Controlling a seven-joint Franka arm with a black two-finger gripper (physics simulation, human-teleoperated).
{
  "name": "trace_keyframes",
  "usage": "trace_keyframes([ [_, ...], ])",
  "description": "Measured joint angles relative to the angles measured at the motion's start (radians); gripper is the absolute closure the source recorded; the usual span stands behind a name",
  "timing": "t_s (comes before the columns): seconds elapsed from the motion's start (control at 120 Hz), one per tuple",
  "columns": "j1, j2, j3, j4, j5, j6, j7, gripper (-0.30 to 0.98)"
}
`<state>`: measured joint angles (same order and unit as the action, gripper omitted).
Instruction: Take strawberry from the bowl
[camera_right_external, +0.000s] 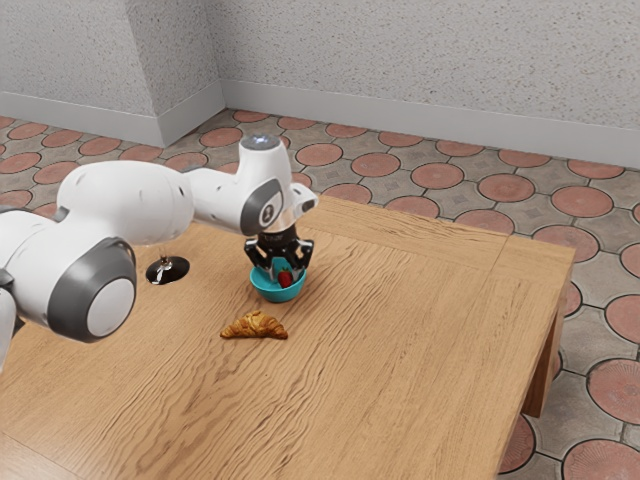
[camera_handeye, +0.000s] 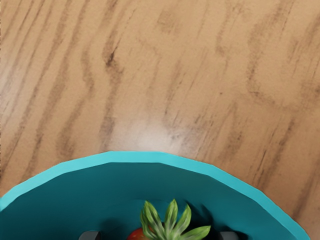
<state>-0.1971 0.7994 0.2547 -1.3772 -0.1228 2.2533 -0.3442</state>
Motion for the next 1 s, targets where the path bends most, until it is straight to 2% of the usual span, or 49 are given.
trace_keyframes([
  [0.167,0.002,0.002,0.000,0.001,0.001,-0.003,0.004,0.45],
  [0.717,-0.007,-0.031,0.000,0.000,0.025,0.000,-0.022,0.66],
  [1.0,-0.112,-0.142,0.011,-0.016,0.040,-0.016,-0.048,0.72],
])
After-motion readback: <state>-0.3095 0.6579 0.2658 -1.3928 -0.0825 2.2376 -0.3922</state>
